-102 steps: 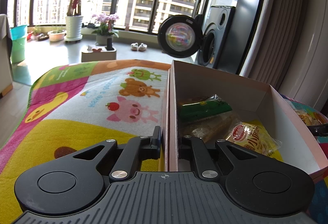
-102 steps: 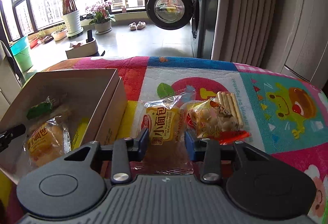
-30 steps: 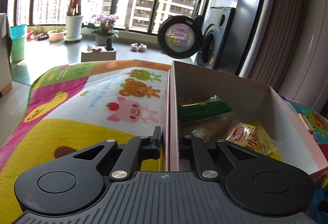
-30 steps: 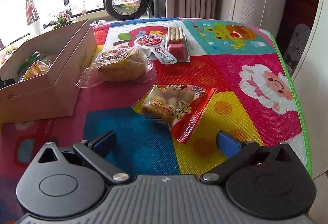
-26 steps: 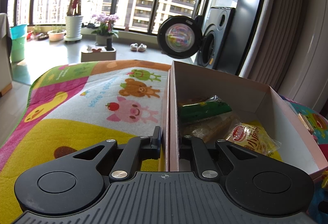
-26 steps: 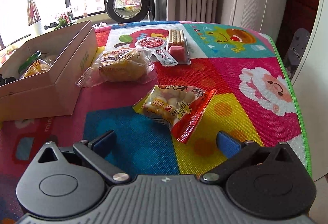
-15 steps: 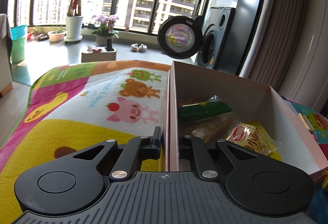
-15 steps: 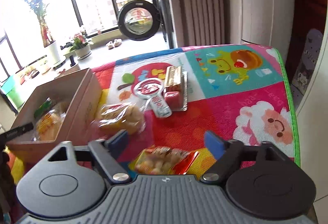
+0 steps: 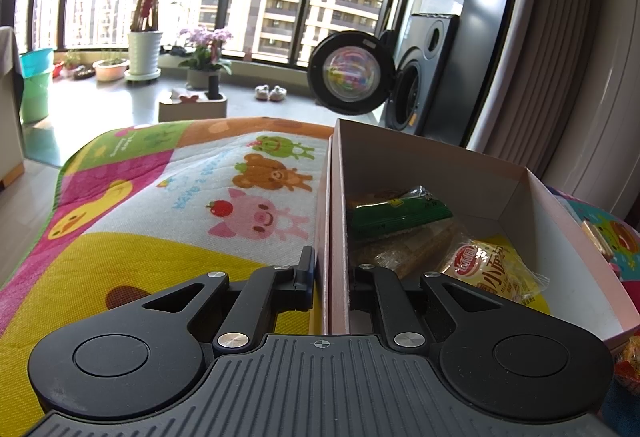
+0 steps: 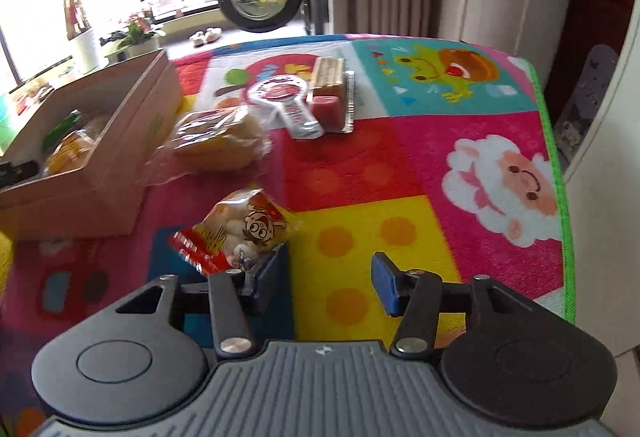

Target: Organize objects

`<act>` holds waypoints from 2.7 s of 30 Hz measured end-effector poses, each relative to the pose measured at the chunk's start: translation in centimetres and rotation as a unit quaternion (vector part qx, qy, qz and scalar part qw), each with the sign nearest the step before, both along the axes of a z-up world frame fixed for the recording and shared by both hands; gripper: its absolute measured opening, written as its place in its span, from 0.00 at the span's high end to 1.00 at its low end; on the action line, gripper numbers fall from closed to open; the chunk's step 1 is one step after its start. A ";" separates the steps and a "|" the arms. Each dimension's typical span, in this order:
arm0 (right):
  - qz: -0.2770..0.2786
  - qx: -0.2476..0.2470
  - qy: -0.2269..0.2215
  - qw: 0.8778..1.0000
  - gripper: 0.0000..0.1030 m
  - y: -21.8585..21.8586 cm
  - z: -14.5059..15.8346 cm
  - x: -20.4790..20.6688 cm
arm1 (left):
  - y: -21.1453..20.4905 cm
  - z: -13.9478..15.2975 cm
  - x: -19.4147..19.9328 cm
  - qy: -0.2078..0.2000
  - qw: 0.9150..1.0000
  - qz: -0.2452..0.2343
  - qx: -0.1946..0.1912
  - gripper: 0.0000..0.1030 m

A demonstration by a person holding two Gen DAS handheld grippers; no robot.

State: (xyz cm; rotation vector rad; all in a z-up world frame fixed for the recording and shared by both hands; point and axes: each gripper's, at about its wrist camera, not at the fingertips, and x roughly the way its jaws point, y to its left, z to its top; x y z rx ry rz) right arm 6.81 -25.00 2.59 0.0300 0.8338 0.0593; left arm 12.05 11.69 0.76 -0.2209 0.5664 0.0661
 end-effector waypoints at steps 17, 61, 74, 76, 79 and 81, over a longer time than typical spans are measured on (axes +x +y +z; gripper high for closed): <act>-0.024 0.065 0.007 0.998 0.07 3.4 -1.3 3.2 | -0.1 0.2 -0.1 -0.001 1.000 0.000 0.005 0.89; 0.190 0.000 -0.087 0.978 0.46 16.3 12.1 8.1 | 0.3 -0.1 -0.1 0.000 1.000 0.001 0.000 0.88; 0.110 -0.020 -0.075 0.991 0.26 16.4 6.4 16.4 | 0.2 -0.2 -0.1 0.000 1.000 0.002 -0.002 0.88; 0.095 -0.013 -0.078 0.992 0.24 15.3 6.7 16.3 | 0.1 -0.2 -0.2 0.000 1.000 0.002 -0.002 0.88; 0.069 0.003 -0.086 0.994 0.20 13.2 7.3 15.9 | 0.1 -0.2 -0.2 0.000 1.000 0.002 -0.003 0.88; 0.054 0.004 -0.091 0.994 0.18 12.0 7.5 15.5 | 0.1 -0.2 -0.2 0.000 1.000 0.002 -0.002 0.88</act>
